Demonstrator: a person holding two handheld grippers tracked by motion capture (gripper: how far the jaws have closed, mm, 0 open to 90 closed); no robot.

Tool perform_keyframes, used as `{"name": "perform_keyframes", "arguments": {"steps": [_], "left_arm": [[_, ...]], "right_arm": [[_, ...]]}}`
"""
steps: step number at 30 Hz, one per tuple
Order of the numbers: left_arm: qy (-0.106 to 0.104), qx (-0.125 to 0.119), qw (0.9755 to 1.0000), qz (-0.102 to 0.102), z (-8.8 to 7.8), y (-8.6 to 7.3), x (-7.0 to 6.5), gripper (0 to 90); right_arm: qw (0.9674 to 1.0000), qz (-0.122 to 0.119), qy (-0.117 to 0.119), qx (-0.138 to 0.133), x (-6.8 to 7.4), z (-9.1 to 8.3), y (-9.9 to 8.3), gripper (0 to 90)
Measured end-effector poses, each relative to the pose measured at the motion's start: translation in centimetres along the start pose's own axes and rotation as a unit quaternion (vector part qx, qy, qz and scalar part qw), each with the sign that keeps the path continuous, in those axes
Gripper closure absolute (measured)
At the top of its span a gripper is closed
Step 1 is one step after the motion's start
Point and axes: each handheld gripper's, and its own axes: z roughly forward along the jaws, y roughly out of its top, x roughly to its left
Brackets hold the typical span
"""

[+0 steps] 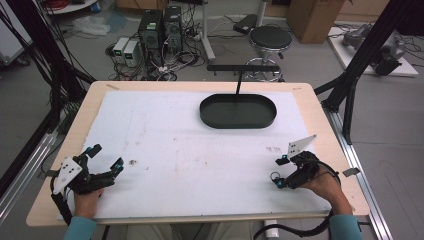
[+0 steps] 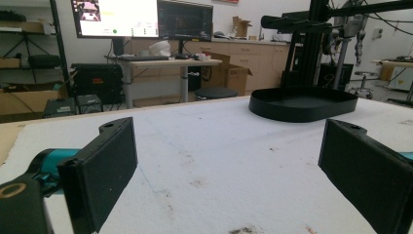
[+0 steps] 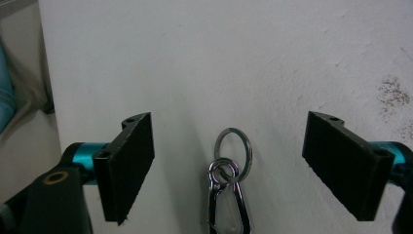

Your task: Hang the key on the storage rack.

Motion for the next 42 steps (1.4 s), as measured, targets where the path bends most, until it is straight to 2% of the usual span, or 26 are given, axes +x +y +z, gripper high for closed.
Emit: {"name": "perform_keyframes", "arguments": {"steps": [6, 11, 18, 23, 42], "left_arm": [[0.0, 0.0, 1.0, -0.001, 0.01, 0.0, 0.0, 7.5], [0.0, 0.0, 1.0, -0.001, 0.01, 0.0, -0.01, 7.5], [0.0, -0.001, 1.0, -0.003, 0.03, -0.01, 0.02, 7.5], [0.0, -0.001, 1.0, -0.003, 0.03, -0.01, 0.02, 7.4], [0.001, 0.0, 1.0, -0.004, 0.02, 0.0, 0.04, 7.4]], "right_arm": [[0.9998, -0.005, 0.009, 0.019, -0.16, 0.08, -0.21, 30.3], [0.9992, -0.017, 0.02, 0.031, -0.25, 0.28, -0.31, 41.7], [0.9992, -0.02, 0.02, 0.03, -0.25, 0.03, -0.53, 57.1], [0.9988, -0.024, 0.022, 0.036, -0.19, -0.01, -0.63, 64.5], [0.9989, -0.028, 0.022, 0.031, -0.05, -0.4, -0.99, 79.4]]}}
